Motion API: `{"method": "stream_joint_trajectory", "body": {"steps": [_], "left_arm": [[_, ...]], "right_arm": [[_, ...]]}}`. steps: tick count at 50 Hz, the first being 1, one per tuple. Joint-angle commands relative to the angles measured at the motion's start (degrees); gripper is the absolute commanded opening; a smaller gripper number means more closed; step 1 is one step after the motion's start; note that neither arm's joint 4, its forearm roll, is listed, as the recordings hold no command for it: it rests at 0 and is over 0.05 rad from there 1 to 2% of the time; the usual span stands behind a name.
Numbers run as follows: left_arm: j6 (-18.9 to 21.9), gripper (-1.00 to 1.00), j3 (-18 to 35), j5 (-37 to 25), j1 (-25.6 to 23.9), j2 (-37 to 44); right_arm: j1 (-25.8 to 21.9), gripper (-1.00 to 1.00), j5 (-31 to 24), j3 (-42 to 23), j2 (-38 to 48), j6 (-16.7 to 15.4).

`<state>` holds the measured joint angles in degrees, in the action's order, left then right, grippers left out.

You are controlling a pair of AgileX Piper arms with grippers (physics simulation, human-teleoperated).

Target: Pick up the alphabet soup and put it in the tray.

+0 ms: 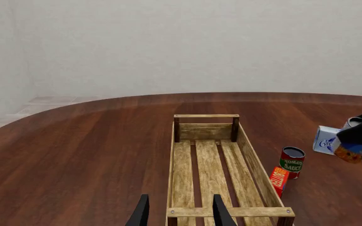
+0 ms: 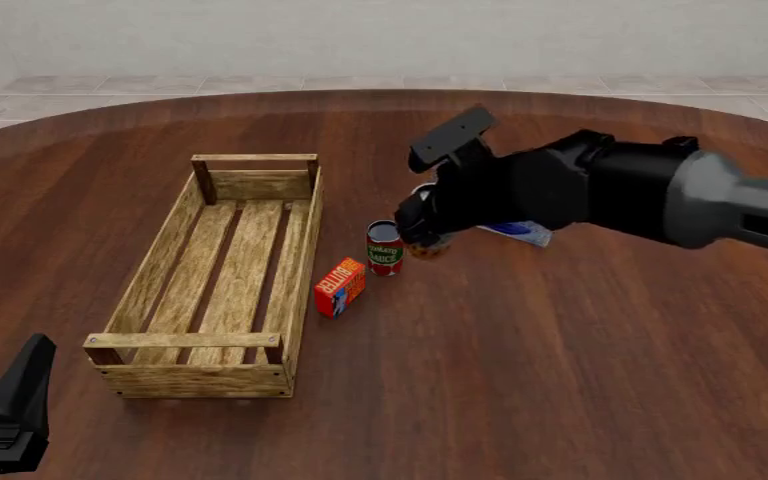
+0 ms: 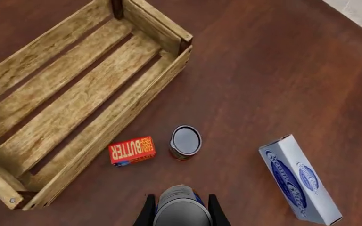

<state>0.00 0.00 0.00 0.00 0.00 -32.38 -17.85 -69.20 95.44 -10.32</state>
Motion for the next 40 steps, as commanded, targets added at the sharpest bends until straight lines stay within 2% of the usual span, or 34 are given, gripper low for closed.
{"method": "stream_joint_trajectory", "body": {"steps": [1,40], "left_arm": [[0.0,1.00,0.0,0.0,0.0,0.0],[0.0,1.00,0.0,0.0,0.0,0.0]], "right_arm": [[-6.3,-1.00,-1.0,-5.0,0.5,3.0],[-16.0,-1.00,-2.6,-18.5,6.9,-0.7]]}}
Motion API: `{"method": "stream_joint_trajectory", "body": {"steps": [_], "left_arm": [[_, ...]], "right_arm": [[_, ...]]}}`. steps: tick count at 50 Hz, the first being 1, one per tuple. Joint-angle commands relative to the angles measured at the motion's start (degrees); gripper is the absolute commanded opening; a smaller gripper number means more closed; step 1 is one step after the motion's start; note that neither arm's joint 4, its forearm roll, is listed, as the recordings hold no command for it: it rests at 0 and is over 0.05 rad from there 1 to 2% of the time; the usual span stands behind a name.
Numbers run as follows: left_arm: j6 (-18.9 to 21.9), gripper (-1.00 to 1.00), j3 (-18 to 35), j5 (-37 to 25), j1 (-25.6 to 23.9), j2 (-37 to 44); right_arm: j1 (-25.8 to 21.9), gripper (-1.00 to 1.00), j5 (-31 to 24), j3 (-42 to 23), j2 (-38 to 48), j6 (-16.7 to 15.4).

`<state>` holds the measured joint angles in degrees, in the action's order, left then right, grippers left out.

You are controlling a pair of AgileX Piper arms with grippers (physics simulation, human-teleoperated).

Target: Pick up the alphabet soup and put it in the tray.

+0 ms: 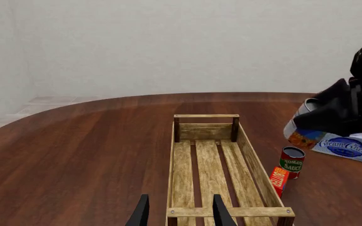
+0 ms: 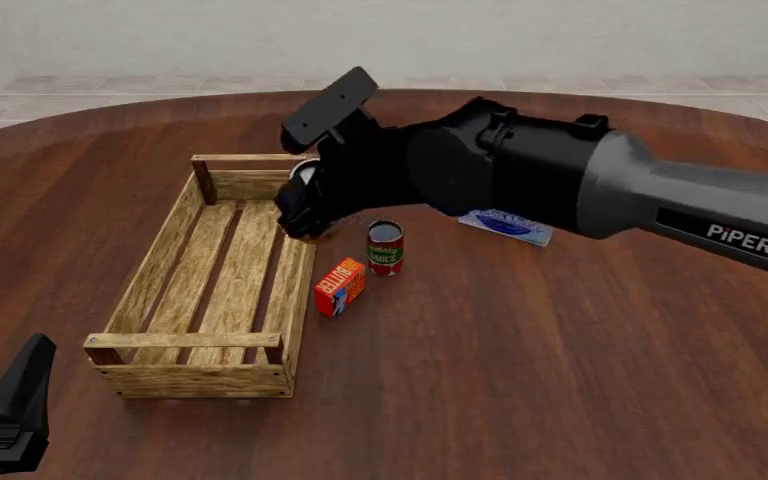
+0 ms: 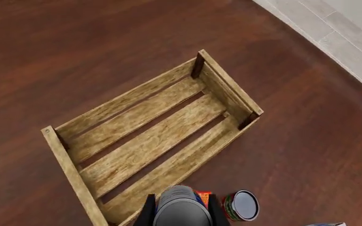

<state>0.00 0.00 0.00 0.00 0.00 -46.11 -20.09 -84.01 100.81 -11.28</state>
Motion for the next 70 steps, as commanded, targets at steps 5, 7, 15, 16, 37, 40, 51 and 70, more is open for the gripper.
{"method": "stream_joint_trajectory", "body": {"steps": [5,7,15,16,37,40,51,70], "left_arm": [[0.0,1.00,0.0,0.0,0.0,0.0],[0.0,1.00,0.0,0.0,0.0,0.0],[0.0,1.00,0.0,0.0,0.0,0.0],[0.0,1.00,0.0,0.0,0.0,0.0],[0.0,1.00,0.0,0.0,0.0,0.0],[0.0,1.00,0.0,0.0,0.0,0.0],[0.0,1.00,0.0,0.0,0.0,0.0],[0.0,1.00,0.0,0.0,0.0,0.0]], "right_arm": [[-3.8,-1.00,-0.6,-5.3,2.9,0.5],[-4.3,-1.00,-0.9,-6.0,3.4,0.4],[-5.6,-1.00,-1.4,-8.6,5.1,0.4],[-5.7,-1.00,-1.4,-8.8,5.5,0.3],[-8.4,-1.00,-2.9,-17.1,14.6,0.8],[-8.5,-1.00,-3.4,-18.8,16.1,0.4],[-9.3,-1.00,-5.2,-24.3,21.2,1.8],[-8.7,-1.00,-7.5,-31.1,27.3,3.3]]}}
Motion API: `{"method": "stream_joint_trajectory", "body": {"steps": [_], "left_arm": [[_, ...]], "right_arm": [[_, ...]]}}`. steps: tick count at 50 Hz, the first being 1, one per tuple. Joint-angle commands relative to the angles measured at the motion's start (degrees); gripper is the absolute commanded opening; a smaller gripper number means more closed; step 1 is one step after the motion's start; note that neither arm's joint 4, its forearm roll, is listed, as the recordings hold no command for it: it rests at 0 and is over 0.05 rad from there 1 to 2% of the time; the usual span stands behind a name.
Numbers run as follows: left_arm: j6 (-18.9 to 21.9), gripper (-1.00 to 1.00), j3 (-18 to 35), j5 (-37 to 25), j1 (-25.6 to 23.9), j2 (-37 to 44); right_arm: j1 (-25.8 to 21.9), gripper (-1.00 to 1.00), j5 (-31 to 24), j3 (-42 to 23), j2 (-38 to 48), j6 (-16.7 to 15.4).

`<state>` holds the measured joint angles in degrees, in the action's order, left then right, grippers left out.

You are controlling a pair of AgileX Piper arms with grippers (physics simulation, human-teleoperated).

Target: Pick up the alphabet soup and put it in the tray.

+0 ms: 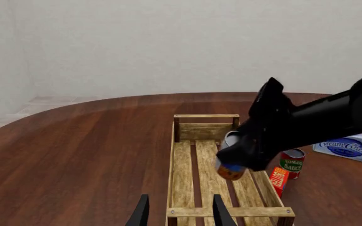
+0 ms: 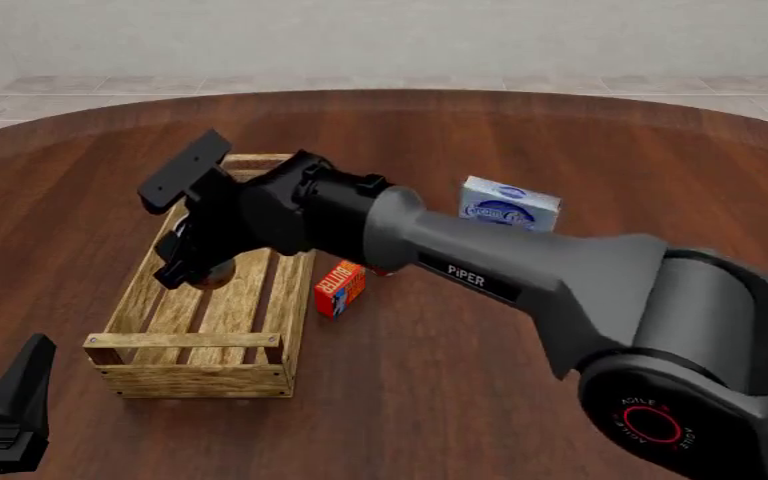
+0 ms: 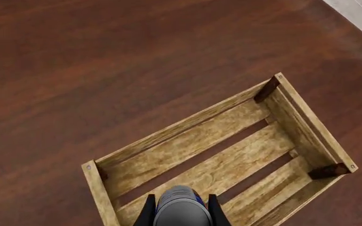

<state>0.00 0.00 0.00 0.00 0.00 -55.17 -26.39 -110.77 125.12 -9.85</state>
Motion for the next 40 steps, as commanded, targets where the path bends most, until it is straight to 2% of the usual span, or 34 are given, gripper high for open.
{"method": "stream_joint_trajectory", "body": {"steps": [1,17,40], "left_arm": [[0.0,1.00,0.0,0.0,0.0,0.0],[0.0,1.00,0.0,0.0,0.0,0.0],[0.0,1.00,0.0,0.0,0.0,0.0]], "right_arm": [[0.5,-1.00,-1.3,-4.7,3.3,2.1],[1.5,-1.00,-1.9,-7.7,7.2,4.2],[2.4,-1.00,-2.3,-9.6,11.8,5.1]]}}
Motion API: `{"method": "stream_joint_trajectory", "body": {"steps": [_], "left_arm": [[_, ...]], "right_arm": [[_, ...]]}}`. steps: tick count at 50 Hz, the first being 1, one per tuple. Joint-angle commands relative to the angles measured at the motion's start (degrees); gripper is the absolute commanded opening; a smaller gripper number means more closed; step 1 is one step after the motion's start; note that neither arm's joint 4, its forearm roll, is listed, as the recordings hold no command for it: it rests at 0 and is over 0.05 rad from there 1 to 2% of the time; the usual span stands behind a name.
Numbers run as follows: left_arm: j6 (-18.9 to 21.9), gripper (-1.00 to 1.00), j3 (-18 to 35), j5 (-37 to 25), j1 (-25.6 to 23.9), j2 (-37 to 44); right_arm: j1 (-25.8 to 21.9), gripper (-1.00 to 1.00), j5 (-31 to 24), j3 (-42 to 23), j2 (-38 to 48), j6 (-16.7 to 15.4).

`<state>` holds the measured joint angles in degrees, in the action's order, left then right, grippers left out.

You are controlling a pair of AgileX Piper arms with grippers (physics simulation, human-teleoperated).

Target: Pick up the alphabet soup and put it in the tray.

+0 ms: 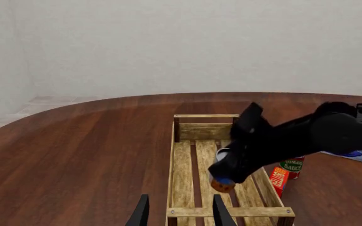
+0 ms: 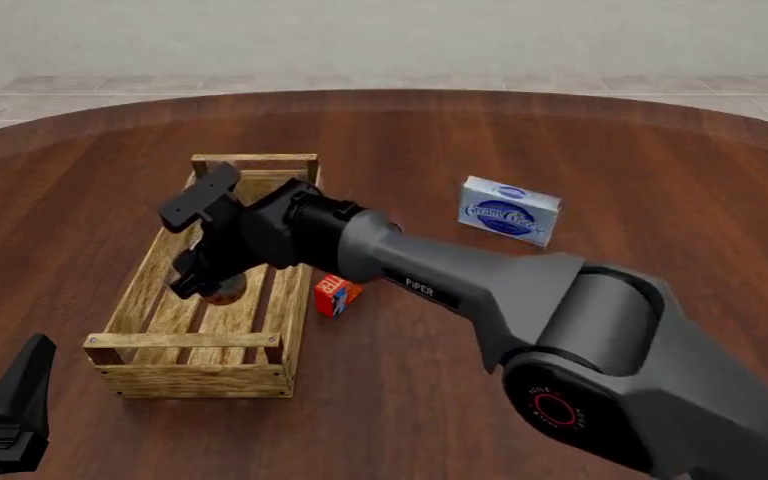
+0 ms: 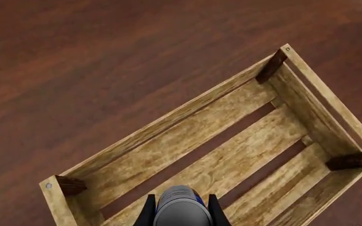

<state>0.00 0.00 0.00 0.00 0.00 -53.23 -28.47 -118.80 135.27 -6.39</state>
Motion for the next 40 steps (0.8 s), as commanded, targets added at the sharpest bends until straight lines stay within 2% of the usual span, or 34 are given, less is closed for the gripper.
{"method": "stream_joint_trajectory", "body": {"steps": [1,22,40], "left_arm": [[0.0,1.00,0.0,0.0,0.0,0.0],[0.0,1.00,0.0,0.0,0.0,0.0],[0.0,1.00,0.0,0.0,0.0,0.0]], "right_arm": [[0.5,-1.00,-0.2,-1.7,1.8,1.7],[0.3,-1.00,-0.2,-3.2,5.0,3.8],[0.7,-1.00,-1.4,-6.0,7.7,4.4]]}}
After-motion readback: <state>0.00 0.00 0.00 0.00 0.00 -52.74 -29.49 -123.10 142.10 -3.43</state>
